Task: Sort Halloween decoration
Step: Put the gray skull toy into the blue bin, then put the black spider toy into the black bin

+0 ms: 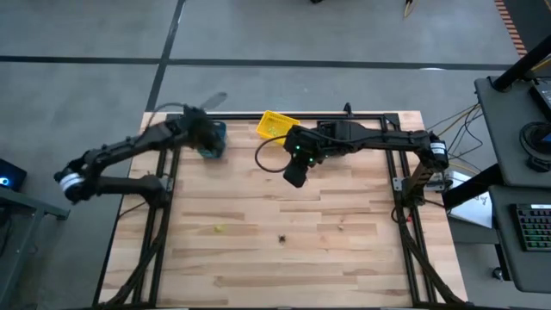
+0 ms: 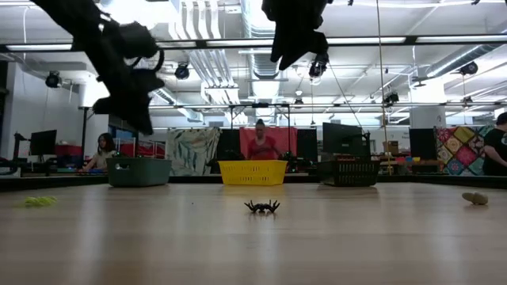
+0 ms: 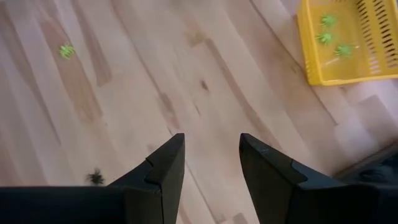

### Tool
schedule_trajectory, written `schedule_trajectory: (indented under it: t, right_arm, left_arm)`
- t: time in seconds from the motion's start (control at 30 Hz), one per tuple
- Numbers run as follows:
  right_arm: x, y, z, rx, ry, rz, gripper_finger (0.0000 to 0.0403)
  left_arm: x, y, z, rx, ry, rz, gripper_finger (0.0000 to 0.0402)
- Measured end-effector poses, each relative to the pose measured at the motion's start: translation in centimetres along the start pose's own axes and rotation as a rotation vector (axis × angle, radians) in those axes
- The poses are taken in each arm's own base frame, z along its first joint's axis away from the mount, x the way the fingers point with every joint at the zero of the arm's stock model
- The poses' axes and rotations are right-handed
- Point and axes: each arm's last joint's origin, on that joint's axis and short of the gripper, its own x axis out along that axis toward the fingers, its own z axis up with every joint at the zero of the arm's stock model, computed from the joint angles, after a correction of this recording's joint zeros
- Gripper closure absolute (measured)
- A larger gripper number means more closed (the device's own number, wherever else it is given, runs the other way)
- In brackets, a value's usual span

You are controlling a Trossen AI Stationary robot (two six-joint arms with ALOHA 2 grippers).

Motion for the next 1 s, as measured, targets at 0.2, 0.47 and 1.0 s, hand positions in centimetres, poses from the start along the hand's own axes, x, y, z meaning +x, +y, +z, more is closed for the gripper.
schedule_trajectory:
  t: [0.2,0.47,1.0]
  right_arm:
    - [0.0,-0.6,0.1,-0.043,0.011,-0.007,0.0257]
    - [0.0,-0.9,0.2,-0.077,0.01,-0.011,0.0257]
    - [0.0,-1.1,0.0,-0.081,0.036,-0.02,0.0257]
  left_arm:
    - [1.6,5.7,1.2,-0.214,0.037,0.049,0.0401]
    - [3.7,6.7,1.0,-0.246,0.132,0.05,0.0394]
    - [4.4,6.8,2.4,-0.275,0.152,0.086,0.0266]
